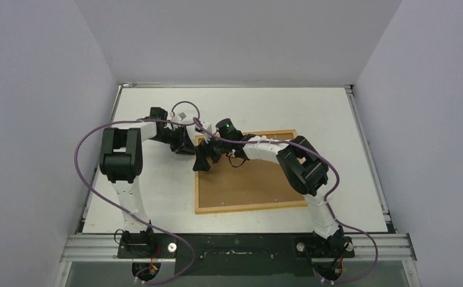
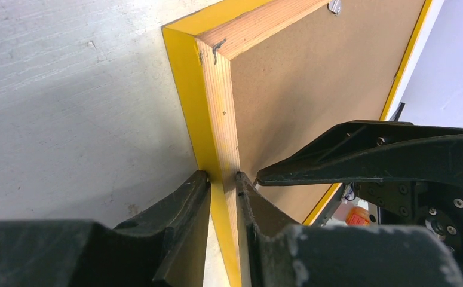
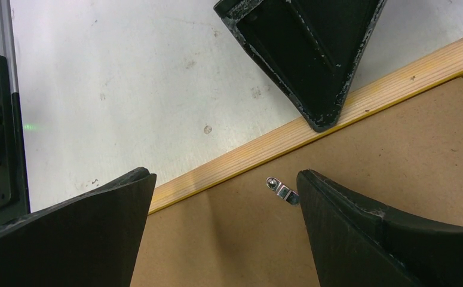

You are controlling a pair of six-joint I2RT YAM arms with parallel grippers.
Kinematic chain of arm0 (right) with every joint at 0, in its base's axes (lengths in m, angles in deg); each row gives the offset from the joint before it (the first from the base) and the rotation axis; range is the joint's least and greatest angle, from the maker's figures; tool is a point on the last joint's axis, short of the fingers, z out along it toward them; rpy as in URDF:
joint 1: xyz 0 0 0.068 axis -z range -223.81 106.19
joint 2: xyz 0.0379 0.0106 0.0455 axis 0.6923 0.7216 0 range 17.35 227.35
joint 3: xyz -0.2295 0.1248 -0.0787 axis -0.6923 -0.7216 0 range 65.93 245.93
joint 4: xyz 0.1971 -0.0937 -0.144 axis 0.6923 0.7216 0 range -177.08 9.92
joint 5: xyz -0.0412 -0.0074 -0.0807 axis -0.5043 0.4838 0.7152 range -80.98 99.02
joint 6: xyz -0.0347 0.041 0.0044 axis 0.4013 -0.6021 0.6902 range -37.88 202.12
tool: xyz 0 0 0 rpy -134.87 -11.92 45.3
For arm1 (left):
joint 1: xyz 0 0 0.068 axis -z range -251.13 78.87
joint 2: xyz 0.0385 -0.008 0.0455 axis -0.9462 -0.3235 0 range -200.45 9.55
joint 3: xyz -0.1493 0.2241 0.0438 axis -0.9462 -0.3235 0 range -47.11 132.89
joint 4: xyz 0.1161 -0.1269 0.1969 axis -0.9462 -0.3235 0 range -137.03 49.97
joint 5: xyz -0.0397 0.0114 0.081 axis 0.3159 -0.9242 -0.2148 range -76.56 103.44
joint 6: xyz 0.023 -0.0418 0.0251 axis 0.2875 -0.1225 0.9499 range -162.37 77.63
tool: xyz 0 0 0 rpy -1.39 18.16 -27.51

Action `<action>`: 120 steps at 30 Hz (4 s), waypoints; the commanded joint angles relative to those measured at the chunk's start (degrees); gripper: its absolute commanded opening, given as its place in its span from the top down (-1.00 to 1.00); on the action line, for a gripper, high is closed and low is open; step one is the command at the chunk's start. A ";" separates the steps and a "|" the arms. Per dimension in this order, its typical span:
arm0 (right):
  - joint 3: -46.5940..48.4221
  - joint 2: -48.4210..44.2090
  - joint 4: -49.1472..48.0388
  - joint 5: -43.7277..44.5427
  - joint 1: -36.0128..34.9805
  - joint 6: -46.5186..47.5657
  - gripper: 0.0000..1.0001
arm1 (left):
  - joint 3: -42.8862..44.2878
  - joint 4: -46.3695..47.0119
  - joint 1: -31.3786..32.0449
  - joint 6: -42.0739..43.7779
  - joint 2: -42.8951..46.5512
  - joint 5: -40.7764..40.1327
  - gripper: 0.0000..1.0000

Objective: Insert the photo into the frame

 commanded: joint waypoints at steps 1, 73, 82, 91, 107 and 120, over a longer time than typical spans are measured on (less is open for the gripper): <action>1.08 -0.48 -2.97 0.00 -0.57 1.41 -0.85 | 1.49 -1.88 0.41 1.30 -0.73 -2.92 0.62; -9.02 -10.41 -6.17 1.77 -3.50 -7.38 -0.74 | -0.87 -0.10 1.23 0.12 2.64 -5.49 0.76; -11.86 -9.92 -7.05 4.17 -2.28 -8.94 -0.75 | -1.00 -0.09 1.17 0.17 2.67 -5.46 0.77; -11.30 -7.37 -8.89 4.14 -2.24 -10.26 -0.74 | -1.15 0.00 1.17 0.21 2.77 -5.55 0.77; -11.53 -4.60 -12.70 5.59 -3.82 -13.74 -0.74 | -1.28 0.18 1.17 0.09 2.81 -5.50 0.78; -11.87 -3.73 -14.88 7.52 -4.69 -15.29 -0.74 | -1.44 0.36 1.25 0.02 3.06 -5.31 0.78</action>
